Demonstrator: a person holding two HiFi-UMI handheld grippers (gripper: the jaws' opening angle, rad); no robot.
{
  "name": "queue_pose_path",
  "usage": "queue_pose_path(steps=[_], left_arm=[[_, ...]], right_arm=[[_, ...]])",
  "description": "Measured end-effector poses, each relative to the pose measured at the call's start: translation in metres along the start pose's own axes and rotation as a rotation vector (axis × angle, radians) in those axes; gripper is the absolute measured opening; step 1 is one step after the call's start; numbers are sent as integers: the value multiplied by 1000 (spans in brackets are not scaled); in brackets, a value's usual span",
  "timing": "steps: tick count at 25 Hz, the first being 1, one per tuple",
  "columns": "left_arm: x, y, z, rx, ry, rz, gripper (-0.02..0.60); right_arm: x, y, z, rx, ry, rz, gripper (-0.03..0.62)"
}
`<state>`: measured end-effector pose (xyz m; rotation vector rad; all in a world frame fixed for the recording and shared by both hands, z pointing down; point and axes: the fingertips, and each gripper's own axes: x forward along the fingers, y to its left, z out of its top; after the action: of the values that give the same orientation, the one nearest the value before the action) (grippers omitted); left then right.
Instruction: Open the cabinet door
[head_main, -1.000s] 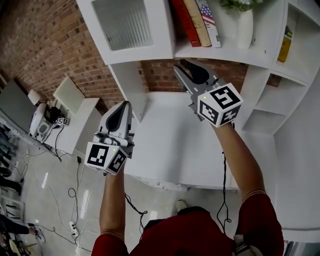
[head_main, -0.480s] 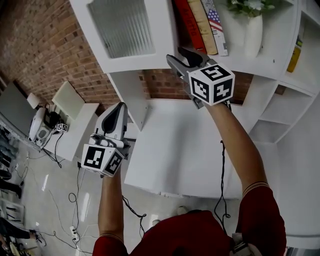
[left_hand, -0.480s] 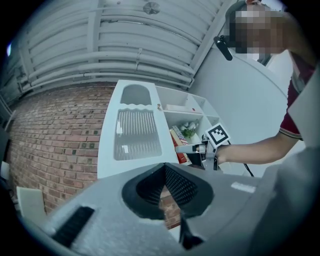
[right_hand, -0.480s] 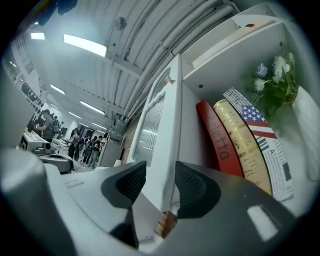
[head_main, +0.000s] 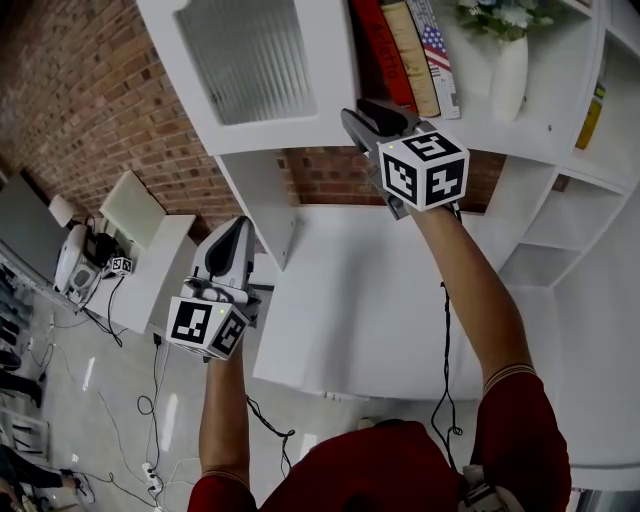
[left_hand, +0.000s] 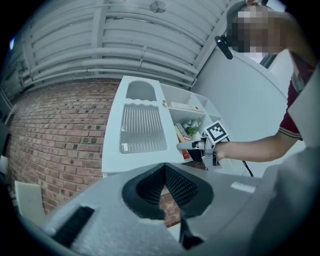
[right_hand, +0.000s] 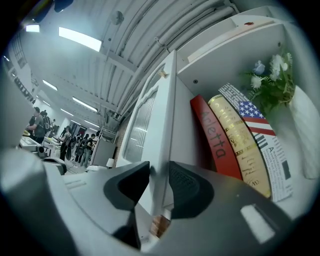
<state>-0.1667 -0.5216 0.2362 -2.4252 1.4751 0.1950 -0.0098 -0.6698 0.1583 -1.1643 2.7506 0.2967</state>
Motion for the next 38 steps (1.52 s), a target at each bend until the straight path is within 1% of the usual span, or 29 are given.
queue_pose_path(steps=[5,10,18,30,33,38], left_arm=[[-9,8,1,2,0,-2,3],[-17,13,0,-6,0,-11,3],[-28,3,-1,-23,-10,-42,3],[-80,9,25,-24,-47,-28,3],[-92,8,37,-42,-81,-43,3],[-116,19,39,-34,-54,-10,3]], right_arm=[[0,-1,0,22,-10,-33,128],[-5,5,3,61,-26,-8,106],[-30,36,11,38,-58,16,92],[-69,118,33,67,-133,46,75],[-75,143,39,69,-147,60,72],[-78,190,50,33,-164,106,67]])
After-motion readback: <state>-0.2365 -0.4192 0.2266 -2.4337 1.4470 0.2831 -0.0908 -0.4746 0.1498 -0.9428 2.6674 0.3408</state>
